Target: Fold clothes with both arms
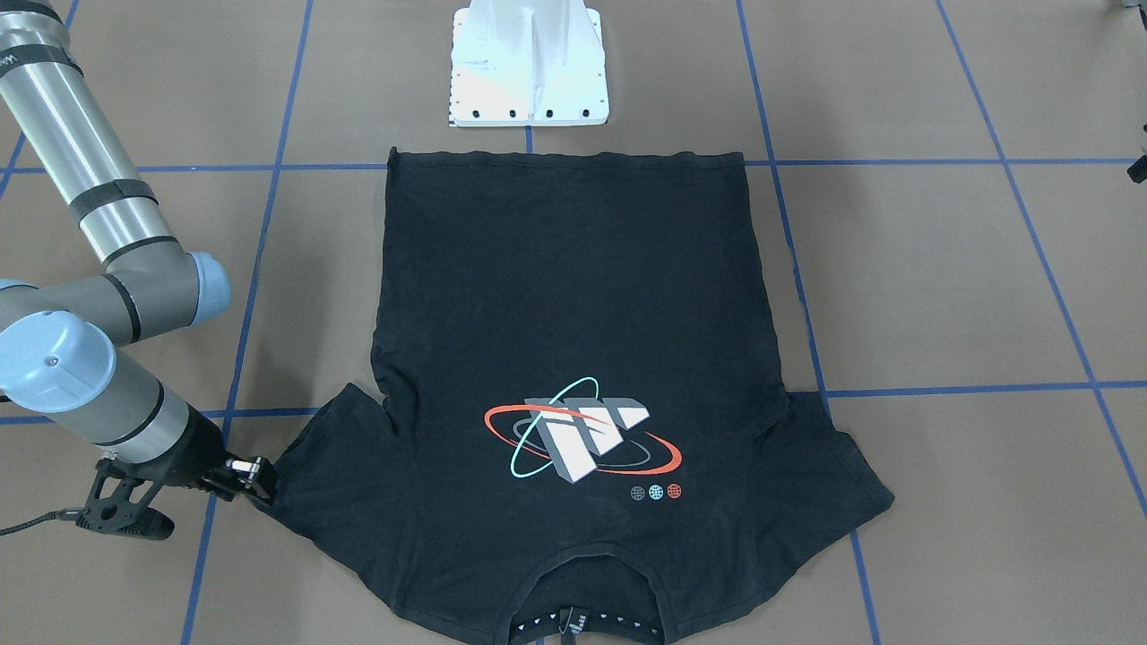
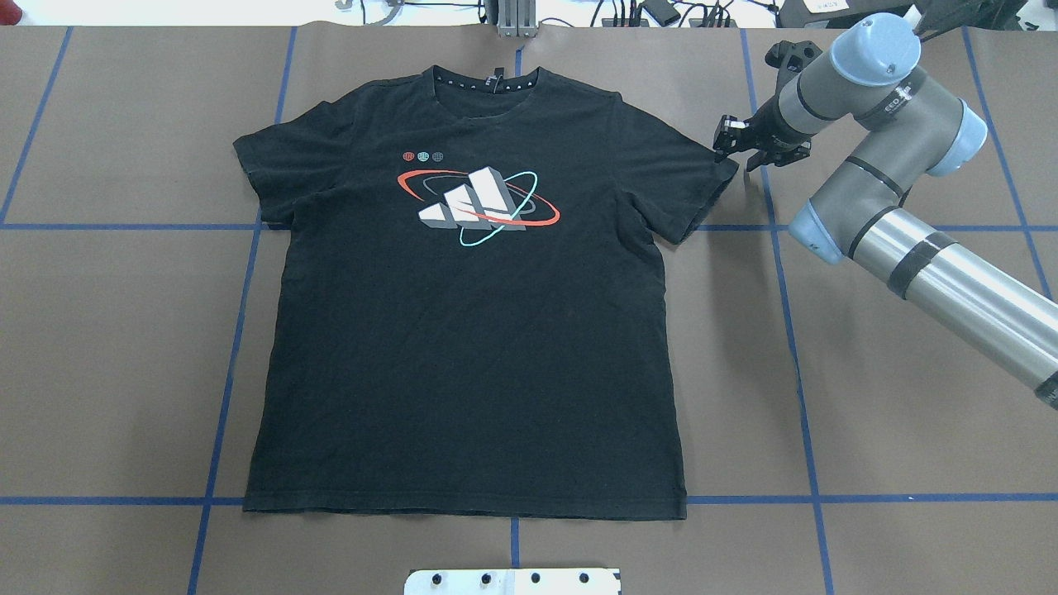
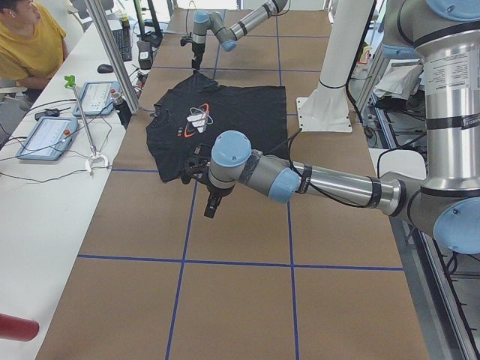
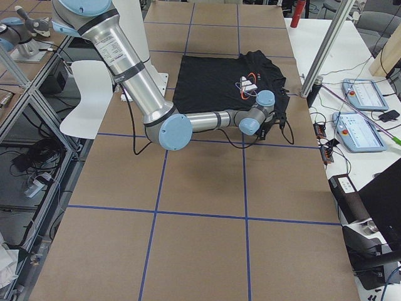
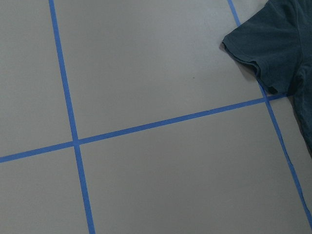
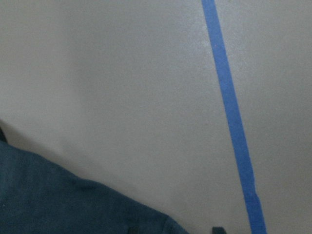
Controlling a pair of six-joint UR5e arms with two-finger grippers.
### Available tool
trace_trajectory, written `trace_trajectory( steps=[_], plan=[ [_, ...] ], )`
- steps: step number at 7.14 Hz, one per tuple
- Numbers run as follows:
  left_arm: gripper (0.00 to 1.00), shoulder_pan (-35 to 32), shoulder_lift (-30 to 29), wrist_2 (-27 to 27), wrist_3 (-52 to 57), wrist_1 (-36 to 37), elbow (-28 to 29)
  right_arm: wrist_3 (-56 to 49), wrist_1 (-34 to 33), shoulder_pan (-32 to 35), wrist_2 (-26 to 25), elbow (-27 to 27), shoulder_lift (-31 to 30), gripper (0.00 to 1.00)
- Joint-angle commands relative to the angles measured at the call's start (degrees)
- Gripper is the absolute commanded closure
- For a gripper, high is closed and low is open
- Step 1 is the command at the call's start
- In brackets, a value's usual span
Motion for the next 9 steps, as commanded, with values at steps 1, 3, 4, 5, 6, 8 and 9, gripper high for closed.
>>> trace_trajectory(
  steps=[1, 3, 4, 5, 6, 8, 9],
  plan=[
    [0.0, 0.0, 0.0, -0.1, 0.0, 0.0, 0.0, 0.0, 0.0, 0.0, -0.3, 0.0, 0.0, 0.42],
    [0.0, 0.0, 0.0, -0.1, 0.0, 0.0, 0.0, 0.0, -0.1, -0.1, -0.8, 0.0, 0.2, 0.47],
    [0.0, 0.0, 0.0, -0.3, 0.0, 0.0, 0.0, 0.0, -0.1, -0.2, -0.9, 0.0, 0.2, 0.56],
    [0.0, 0.0, 0.0, -0.3, 0.0, 0.0, 0.0, 0.0, -0.1, -0.3, -1.0, -0.1, 0.1, 0.56],
    [0.0, 0.0, 0.0, -0.3, 0.0, 0.0, 0.0, 0.0, 0.0, -0.4, -1.0, 0.0, 0.0, 0.56],
    [0.0, 0.0, 0.0, -0.3, 0.0, 0.0, 0.0, 0.0, 0.0, -0.4, -1.0, 0.0, -0.1, 0.52],
    [0.0, 0.0, 0.0, -0.4, 0.0, 0.0, 0.0, 0.0, -0.1, -0.5, -1.0, 0.0, -0.2, 0.49]
  ],
)
